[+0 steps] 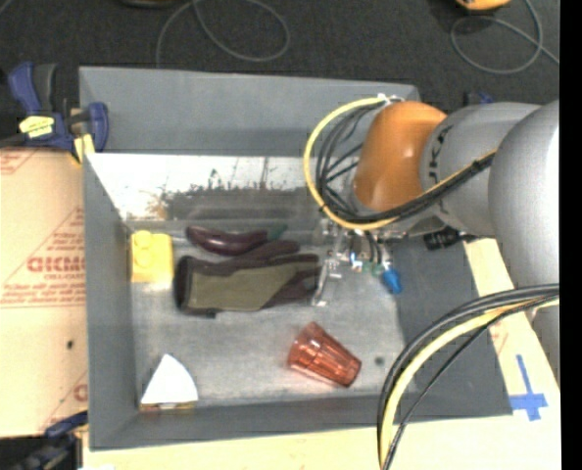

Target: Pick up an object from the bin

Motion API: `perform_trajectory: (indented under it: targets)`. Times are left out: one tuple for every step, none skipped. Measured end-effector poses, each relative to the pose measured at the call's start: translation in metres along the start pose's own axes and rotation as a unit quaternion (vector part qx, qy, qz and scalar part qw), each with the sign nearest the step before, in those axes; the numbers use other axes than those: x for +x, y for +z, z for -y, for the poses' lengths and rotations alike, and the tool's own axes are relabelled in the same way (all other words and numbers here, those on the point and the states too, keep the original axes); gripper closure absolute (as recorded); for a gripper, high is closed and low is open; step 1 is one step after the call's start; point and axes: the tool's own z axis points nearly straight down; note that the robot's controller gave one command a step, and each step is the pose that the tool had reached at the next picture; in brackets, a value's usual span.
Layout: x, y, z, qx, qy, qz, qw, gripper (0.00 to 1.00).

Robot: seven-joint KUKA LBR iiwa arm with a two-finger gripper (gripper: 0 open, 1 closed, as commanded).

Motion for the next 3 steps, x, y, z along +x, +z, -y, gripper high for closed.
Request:
perform_trajectory:
  targets:
    - [0.0273,0.0084,-0.0611,-0.002,0.072,0.0038,0.9974,1.00]
    - [0.0272,0.0084,-0.0607,-0.001,0.071,0.0038,0.9975,1.00]
    - [0.0272,0.0084,-0.0606,-0.001,0.070,0.0038,0.9975,1.00]
